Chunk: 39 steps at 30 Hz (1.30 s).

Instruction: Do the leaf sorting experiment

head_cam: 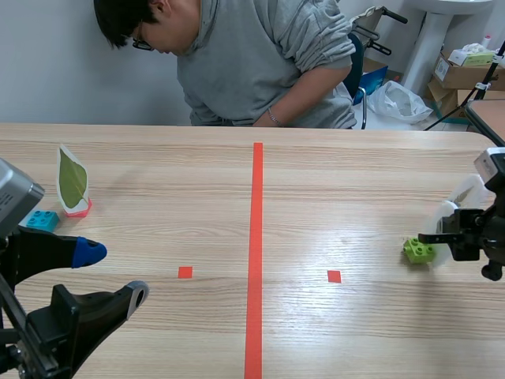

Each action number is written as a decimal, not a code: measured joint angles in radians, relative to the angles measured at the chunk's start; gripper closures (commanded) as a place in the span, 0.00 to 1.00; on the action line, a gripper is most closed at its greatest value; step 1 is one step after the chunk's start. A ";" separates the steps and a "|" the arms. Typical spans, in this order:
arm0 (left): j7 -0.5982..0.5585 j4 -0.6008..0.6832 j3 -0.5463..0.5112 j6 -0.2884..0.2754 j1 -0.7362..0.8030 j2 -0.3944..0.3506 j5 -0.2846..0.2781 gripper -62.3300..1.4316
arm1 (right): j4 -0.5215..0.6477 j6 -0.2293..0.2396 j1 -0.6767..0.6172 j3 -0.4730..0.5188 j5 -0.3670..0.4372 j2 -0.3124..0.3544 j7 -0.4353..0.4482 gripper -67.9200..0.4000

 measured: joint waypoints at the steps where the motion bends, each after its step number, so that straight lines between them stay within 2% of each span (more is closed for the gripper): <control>1: 0.000 0.000 0.000 0.000 0.000 0.000 0.000 0.23 | 0.000 -0.015 -0.005 0.008 0.000 0.000 0.000 0.98; 8: 0.000 0.000 0.000 0.000 0.000 0.000 0.000 0.23 | 0.000 -0.082 -0.045 0.059 -0.005 0.000 0.001 0.98; 16: 0.000 0.000 0.000 0.000 0.000 0.000 0.000 0.23 | 0.000 -0.083 -0.052 0.081 -0.008 0.000 0.002 0.97; 18: 0.000 0.000 0.000 0.000 0.000 0.000 0.000 0.23 | 0.000 -0.089 -0.052 0.081 -0.008 0.000 0.002 0.94; 28: 0.000 0.000 0.000 0.000 0.000 0.000 0.000 0.23 | 0.000 -0.090 -0.052 0.080 -0.026 0.000 0.001 0.63; 31: 0.000 0.000 0.000 0.000 0.000 0.000 0.000 0.23 | 0.000 -0.090 -0.052 0.080 -0.026 0.000 0.001 0.59; 37: 0.000 0.000 0.000 0.000 0.000 0.000 0.000 0.23 | 0.000 -0.090 -0.052 0.080 -0.026 0.000 0.001 0.58; 39: 0.000 0.000 0.000 0.000 0.000 0.000 0.000 0.23 | 0.000 -0.091 -0.052 0.080 -0.026 0.000 0.001 0.53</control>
